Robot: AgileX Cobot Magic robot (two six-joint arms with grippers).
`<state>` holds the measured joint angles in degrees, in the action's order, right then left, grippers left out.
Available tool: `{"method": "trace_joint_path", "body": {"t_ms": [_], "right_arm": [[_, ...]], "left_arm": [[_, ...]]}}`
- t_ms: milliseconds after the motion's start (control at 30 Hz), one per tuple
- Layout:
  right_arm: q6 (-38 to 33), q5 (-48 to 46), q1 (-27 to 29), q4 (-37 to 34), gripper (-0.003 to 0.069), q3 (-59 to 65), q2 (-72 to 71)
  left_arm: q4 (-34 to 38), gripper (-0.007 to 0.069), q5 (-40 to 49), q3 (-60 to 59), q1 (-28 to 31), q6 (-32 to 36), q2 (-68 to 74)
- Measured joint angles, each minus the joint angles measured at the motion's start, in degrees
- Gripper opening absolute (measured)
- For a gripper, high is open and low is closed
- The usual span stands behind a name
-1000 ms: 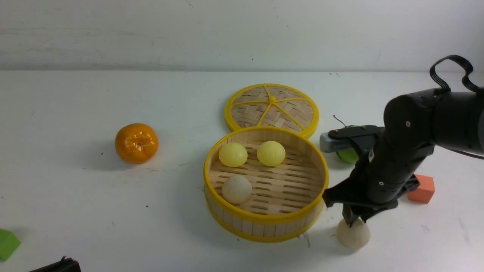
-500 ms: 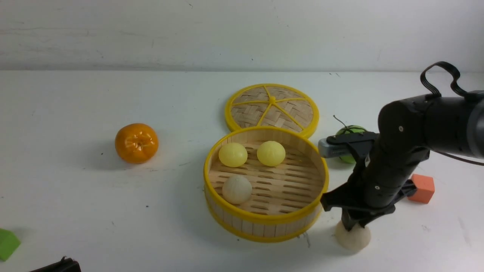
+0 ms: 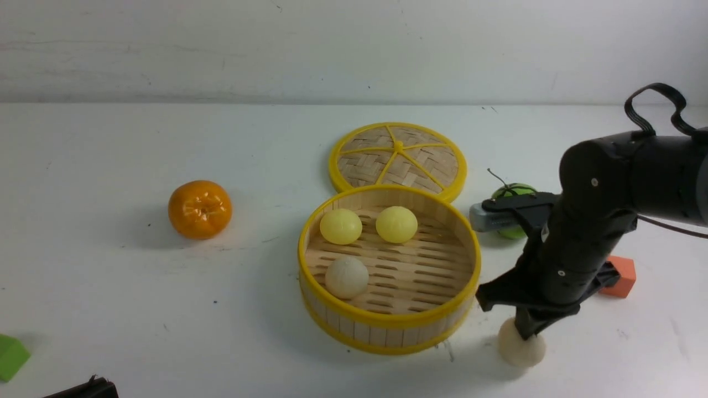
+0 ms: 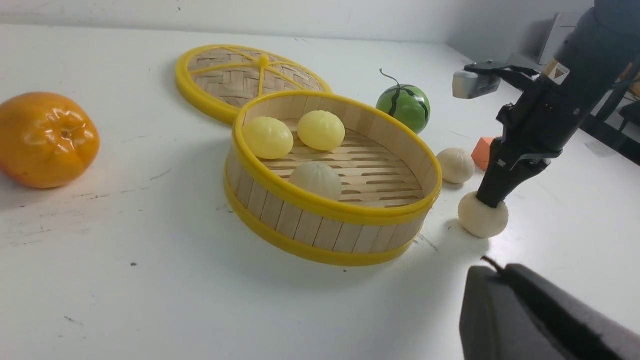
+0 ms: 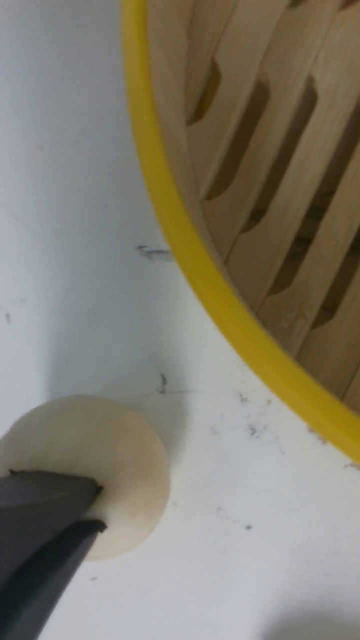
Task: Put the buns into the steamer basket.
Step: Use the right arm to put the steamed stuffed bun into the steamer, then use the right arm to grab a steamed stuffed bun
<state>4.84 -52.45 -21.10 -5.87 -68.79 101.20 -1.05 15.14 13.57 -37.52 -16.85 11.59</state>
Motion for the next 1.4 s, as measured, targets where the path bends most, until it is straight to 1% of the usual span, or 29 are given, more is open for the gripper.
{"method": "trace_joint_path", "body": {"t_ms": [33, 133, 233, 367, 467, 600, 767, 833, 900, 933, 967, 1000, 1033, 1067, 1100, 1133, 1167, 1200, 1233, 1267, 1333, 1400], "right_arm": [[0.00, -1.74, 0.00, -0.71, 0.0001, -1.07, -2.23], [-0.47, -2.47, 0.00, -2.27, 0.0001, -3.56, -4.72], [-3.48, -2.54, 0.00, -6.97, 0.0004, -9.07, -5.60], [-6.95, -2.58, 0.00, -12.63, 0.0006, -15.02, -0.52], [-8.72, -2.58, -0.19, -15.00, 0.0006, -19.63, 5.39], [-8.91, -2.65, -0.51, -14.57, 0.0006, -24.58, 11.13], [-7.75, -3.07, -0.57, -10.10, 0.0014, -29.70, 16.00], [-6.98, -3.31, -0.57, -8.60, 0.0041, -30.33, 16.97], [-6.76, -3.93, -0.57, -8.27, 0.0089, -30.54, 17.29], [-6.67, -4.17, -0.57, -8.21, 0.0126, -30.54, 17.34], [-6.68, -4.17, -0.57, -8.21, 0.0135, -30.59, 17.34], [-6.03, -4.23, -0.57, -8.14, 0.0225, -30.58, 17.41], [-5.41, -4.23, -0.57, -8.14, 0.0269, -30.58, 17.41], [-5.26, -4.23, -0.57, -8.14, 0.0280, -30.58, 17.41], [-4.14, -4.23, -0.57, -8.14, 0.0367, -30.65, 17.41], [-3.54, -4.28, -0.57, -8.06, 0.0416, -30.70, 17.21], [-3.15, -4.67, -0.57, -7.84, 0.0456, -30.70, 16.86], [-3.05, -4.96, -0.57, -7.64, 0.0469, -30.70, 16.48], [-2.87, -6.22, -0.57, -6.40, 0.0502, -30.70, 15.01], [-2.87, -7.14, -0.57, -5.28, 0.0507, -30.70, 13.98], [-2.27, -9.74, -0.57, -1.44, 0.0496, -30.64, 11.11], [-0.26, -12.13, -0.28, 3.28, 0.0446, -29.48, 7.80]], "left_arm": [[0.00, 0.0007, 0.00, 0.00, 0.00, 0.00, 0.00], [0.00, 0.0009, 0.00, 0.00, 0.00, 0.00, 0.00], [0.00, 0.0014, 0.00, 0.00, 0.00, 0.00, 0.00], [0.00, 0.0018, 0.00, 0.00, 0.00, 0.00, 0.00], [0.00, 0.0018, 0.00, 0.00, 0.00, 0.00, 0.00], [0.00, 0.0021, 0.00, 0.00, 0.00, 0.00, 0.00], [0.00, 0.0021, 0.00, 0.00, 0.00, 0.00, 0.00], [0.00, 0.0021, 0.00, 0.00, 0.00, 0.00, 0.00], [0.00, 0.0021, 0.00, 0.00, 0.00, 0.00, 0.00], [0.00, 0.0021, 0.00, 0.00, 0.00, 0.00, 0.00], [0.00, 0.0021, 0.00, 0.00, 0.00, 0.00, 0.00], [0.00, 0.0022, 0.00, 0.00, 0.00, 0.00, 0.00], [0.00, 0.0025, 0.00, 0.00, 0.00, 0.00, 0.00], [0.00, 0.0025, 0.00, 0.00, 0.00, 0.00, 0.00], [0.00, 0.0027, 0.00, 0.00, 0.00, 0.00, 0.00], [0.00, 0.0028, 0.00, 0.00, 0.00, 0.00, 0.00], [0.00, 0.0029, 0.00, 0.00, 0.00, 0.00, 0.00], [0.00, 0.0029, 0.00, 0.00, 0.00, 0.00, 0.00], [0.00, 0.0031, 0.00, 0.00, 0.00, 0.00, 0.00], [0.00, 0.0033, 0.00, 0.00, 0.00, 0.00, 0.00], [0.00, 0.0036, 0.00, 0.00, 0.00, 0.00, 0.00], [0.00, 0.0038, 0.00, 0.00, 0.00, 0.00, 0.00]]}}
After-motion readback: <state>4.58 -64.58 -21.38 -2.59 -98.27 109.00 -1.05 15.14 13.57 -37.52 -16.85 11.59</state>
